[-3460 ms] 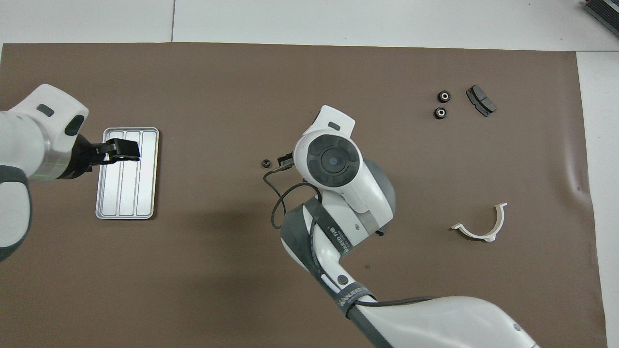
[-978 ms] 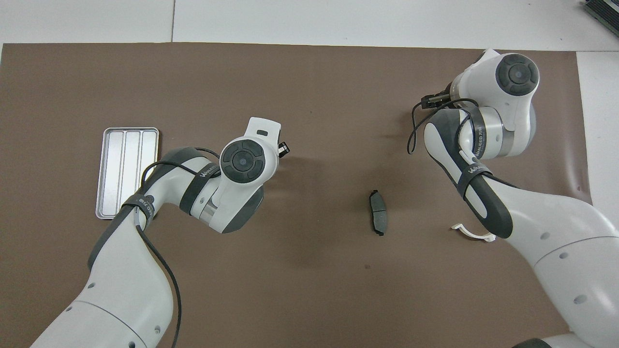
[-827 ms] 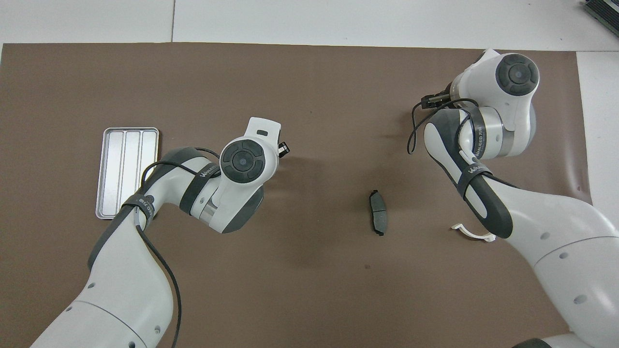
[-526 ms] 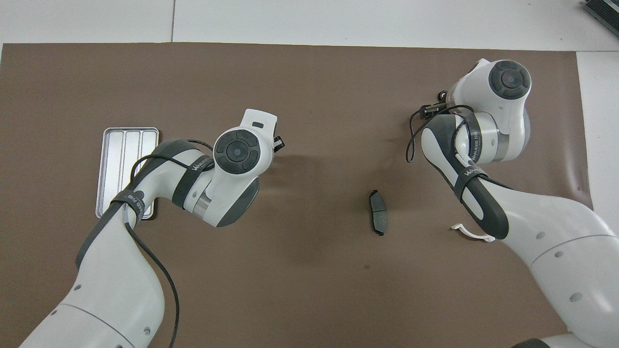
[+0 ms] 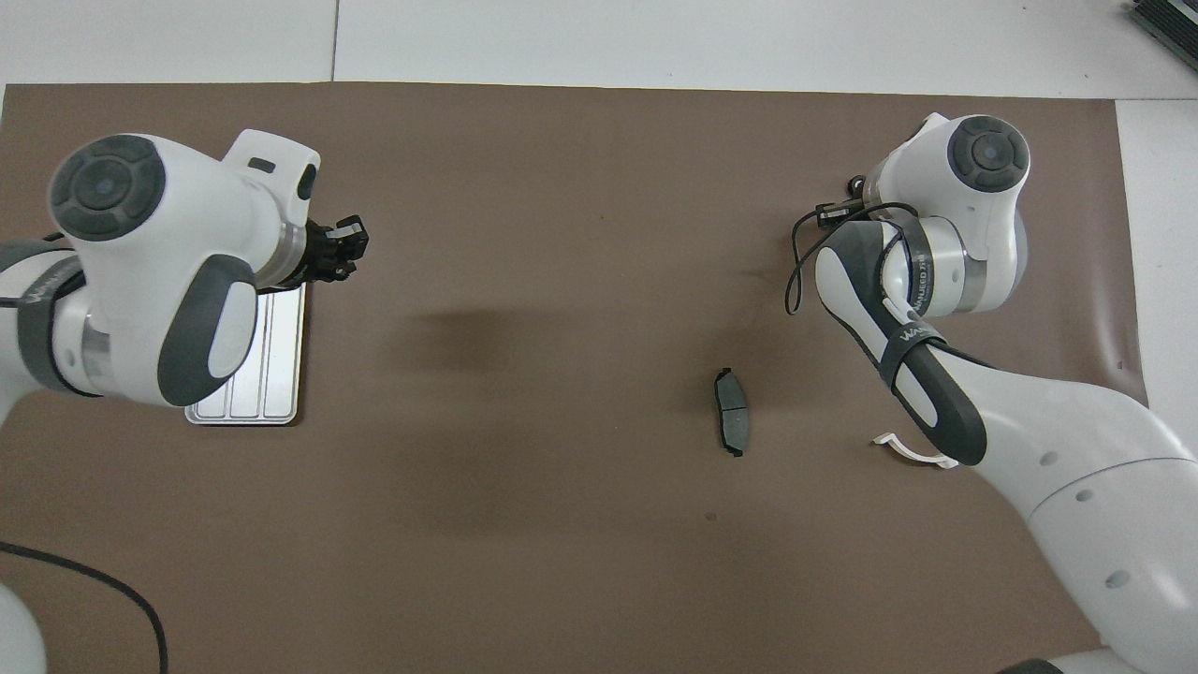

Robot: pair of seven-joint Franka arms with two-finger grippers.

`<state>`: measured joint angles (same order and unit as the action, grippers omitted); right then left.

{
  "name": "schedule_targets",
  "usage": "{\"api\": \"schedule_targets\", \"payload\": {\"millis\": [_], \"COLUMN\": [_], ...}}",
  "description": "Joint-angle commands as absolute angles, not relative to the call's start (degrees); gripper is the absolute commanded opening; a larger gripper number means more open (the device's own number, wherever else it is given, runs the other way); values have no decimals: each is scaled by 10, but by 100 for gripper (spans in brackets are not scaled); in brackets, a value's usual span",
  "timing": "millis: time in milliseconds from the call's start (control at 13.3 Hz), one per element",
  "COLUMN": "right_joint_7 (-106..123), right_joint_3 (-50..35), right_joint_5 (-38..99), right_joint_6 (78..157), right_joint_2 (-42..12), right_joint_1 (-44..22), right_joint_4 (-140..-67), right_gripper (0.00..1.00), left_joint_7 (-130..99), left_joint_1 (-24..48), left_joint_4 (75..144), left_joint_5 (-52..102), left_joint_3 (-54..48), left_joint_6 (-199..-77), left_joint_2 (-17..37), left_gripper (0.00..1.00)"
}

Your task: Pick bearing gear from pile to tray

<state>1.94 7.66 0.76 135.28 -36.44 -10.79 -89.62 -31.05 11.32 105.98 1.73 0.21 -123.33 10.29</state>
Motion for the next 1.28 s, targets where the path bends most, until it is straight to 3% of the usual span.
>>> {"api": "schedule_targets", "payload": {"millis": [0, 226, 376, 677, 752, 827, 903, 1203], "right_joint_7": [18, 17, 17, 4, -16, -33, -39, -89], "right_joint_3": [76, 76, 76, 76, 76, 76, 76, 75], "right_joint_5": [12, 12, 4, 2, 2, 2, 2, 1], "right_joint_6": [1357, 1360, 1358, 1359, 1362, 1365, 1366, 1408], "right_joint_2": [-357, -357, -356, -356, -356, -356, -356, -355], "right_joint_1": [-105, -105, -111, -187, -207, -227, -246, -329], "right_joint_4": [-911, -911, -908, -897, -895, -885, -877, -871], "right_gripper": [30, 15, 11, 6, 5, 6, 6, 6], "left_joint_7": [-179, -107, -45, -34, -34, -34, -34, -40], "left_joint_1": [38, 2, -23, -20, -19, -18, -17, -16], "left_joint_4": [1100, 1160, 1196, 1207, 1211, 1213, 1213, 1184], "left_joint_5": [61, 67, 67, 67, 67, 67, 67, 66], "left_joint_3": [-4, -3, -3, -3, -3, -3, -3, -5], "left_joint_6": [-1251, -1327, -1406, -1424, -1433, -1447, -1450, -1391], "left_joint_2": [87, 83, 109, 130, 134, 140, 142, 121], "left_gripper": [0, 0, 0, 0, 11, 61, 100, 100]}}
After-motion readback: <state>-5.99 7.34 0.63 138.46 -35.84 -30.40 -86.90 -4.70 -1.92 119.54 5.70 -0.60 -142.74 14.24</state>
